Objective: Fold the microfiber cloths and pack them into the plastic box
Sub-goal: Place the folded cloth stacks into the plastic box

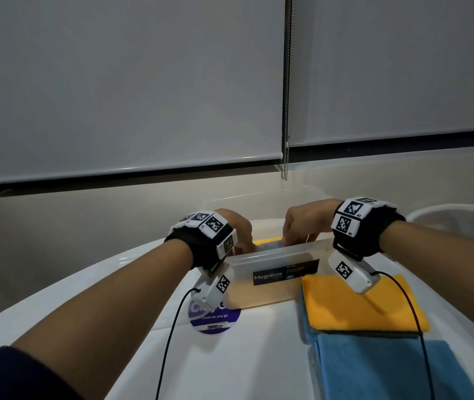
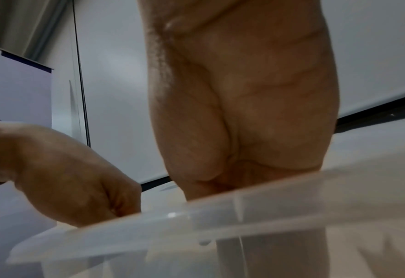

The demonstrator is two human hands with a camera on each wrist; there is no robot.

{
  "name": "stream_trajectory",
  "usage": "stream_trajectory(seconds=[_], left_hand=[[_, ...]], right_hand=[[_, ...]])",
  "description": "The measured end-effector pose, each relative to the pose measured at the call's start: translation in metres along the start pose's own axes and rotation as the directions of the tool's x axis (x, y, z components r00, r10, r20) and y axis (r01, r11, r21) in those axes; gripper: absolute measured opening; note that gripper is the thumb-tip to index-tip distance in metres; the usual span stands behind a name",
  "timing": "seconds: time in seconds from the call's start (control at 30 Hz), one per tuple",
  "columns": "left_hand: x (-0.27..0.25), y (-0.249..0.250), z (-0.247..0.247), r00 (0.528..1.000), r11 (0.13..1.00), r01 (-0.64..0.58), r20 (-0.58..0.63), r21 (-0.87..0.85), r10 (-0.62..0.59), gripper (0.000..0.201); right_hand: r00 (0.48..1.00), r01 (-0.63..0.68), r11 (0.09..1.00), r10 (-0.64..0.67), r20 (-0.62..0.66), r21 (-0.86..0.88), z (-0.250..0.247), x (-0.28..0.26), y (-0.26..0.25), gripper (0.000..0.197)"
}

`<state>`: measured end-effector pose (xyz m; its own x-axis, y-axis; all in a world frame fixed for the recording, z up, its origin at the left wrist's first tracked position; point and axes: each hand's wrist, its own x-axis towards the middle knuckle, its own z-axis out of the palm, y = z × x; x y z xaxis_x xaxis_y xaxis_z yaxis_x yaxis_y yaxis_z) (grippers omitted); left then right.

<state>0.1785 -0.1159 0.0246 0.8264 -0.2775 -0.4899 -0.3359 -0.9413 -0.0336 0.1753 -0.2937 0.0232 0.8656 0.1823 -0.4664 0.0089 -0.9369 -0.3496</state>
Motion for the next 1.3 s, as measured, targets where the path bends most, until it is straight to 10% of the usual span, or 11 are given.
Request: stream_trajectory(seconds=[0.17,0.37,0.63,0.77,0.97,1.17,1.3], left_hand=[[0.004,0.002,0.008,0.999,0.996,0.028,0.034,0.089,-0.031,0.039],[0.002,-0.011,0.004,0.978,0.937,0.066,0.209,-0.342,0.007,0.042],[-0.055,0.023,-0.03,0.944,0.77,-0.267,-0.319,-0.579,0.088,0.033],[-0.077,0.079,-0.005,0.9,0.708,-0.398,-0.397,-0.583,0.178,0.027],[-0.059,0.125,0.07,0.959,0.881,-0.269,-0.188,-0.389,0.21,0.029],[-0.037,0.135,0.113,0.905,0.967,-0.196,-0.409,-0.162,0.115,0.013],[-0.028,0.142,0.126,0.887,0.957,-0.233,-0.442,-0.175,0.135,0.038]], right_hand=[[0.994,-0.083,0.99,0.091,0.064,-0.111,0.013,-0.002,-0.009,0.036],[0.994,-0.041,0.995,0.032,0.101,0.088,0.004,-0.01,-0.001,0.029],[0.944,0.308,0.881,-0.235,-0.231,0.359,-0.028,-0.096,0.015,0.02],[0.945,0.319,0.873,-0.265,-0.19,0.368,-0.012,-0.143,0.043,0.027],[0.984,0.066,0.949,-0.012,-0.175,0.309,0.042,-0.149,0.12,0.02],[0.882,-0.126,0.949,0.24,-0.406,0.287,0.086,-0.135,0.169,0.033],[0.877,-0.131,0.857,0.334,-0.344,0.499,0.102,-0.129,0.186,0.035]])
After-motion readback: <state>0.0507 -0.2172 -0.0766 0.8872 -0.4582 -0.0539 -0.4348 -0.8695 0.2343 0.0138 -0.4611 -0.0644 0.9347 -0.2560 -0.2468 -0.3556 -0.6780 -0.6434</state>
